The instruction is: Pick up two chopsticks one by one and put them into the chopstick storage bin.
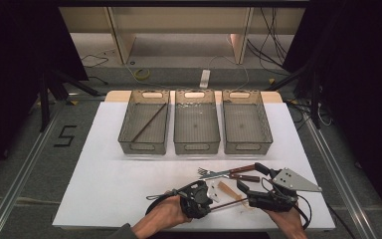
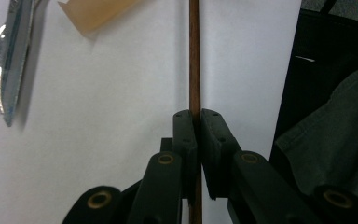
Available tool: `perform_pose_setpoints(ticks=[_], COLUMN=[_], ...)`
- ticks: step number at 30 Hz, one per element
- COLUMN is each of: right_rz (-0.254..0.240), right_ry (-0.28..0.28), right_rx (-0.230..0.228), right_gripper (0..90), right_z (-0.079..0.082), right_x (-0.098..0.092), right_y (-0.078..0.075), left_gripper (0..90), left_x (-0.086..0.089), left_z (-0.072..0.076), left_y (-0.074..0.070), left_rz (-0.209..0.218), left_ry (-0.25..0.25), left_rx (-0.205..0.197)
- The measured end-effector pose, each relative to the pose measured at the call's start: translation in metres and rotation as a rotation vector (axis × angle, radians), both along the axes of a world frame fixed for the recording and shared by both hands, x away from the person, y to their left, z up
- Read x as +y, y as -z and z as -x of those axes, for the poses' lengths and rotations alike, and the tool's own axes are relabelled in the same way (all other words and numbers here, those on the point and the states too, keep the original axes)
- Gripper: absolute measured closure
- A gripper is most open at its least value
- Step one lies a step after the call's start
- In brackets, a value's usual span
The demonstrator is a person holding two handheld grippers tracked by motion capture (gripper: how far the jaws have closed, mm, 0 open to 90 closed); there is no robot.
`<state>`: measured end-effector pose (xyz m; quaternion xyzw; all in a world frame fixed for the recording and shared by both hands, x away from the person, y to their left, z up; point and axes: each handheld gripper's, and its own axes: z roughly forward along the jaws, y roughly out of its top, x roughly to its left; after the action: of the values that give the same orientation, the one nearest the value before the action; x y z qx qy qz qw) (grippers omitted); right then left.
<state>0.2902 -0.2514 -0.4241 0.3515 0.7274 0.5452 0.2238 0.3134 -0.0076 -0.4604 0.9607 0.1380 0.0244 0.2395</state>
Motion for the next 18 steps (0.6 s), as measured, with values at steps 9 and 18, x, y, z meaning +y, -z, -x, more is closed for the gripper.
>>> perform_pose_setpoints(ticks=[9,18], right_rz=[-0.005,-0.013], right_ry=[0.004,0.009], right_rx=[-0.008,-0.017], right_gripper=[18.2,18.3], right_z=[0.001,0.001], right_x=[-0.001,-0.003], right_y=[-0.001,-0.002], left_gripper=[84.6,84.6], left_x=[0.011,0.039], left_z=[-0.004,-0.022], left_y=[-0.015,-0.038], left_rz=[0.035,0.111], left_ry=[-0.006,-0.114], left_rx=[-0.016,-0.078])
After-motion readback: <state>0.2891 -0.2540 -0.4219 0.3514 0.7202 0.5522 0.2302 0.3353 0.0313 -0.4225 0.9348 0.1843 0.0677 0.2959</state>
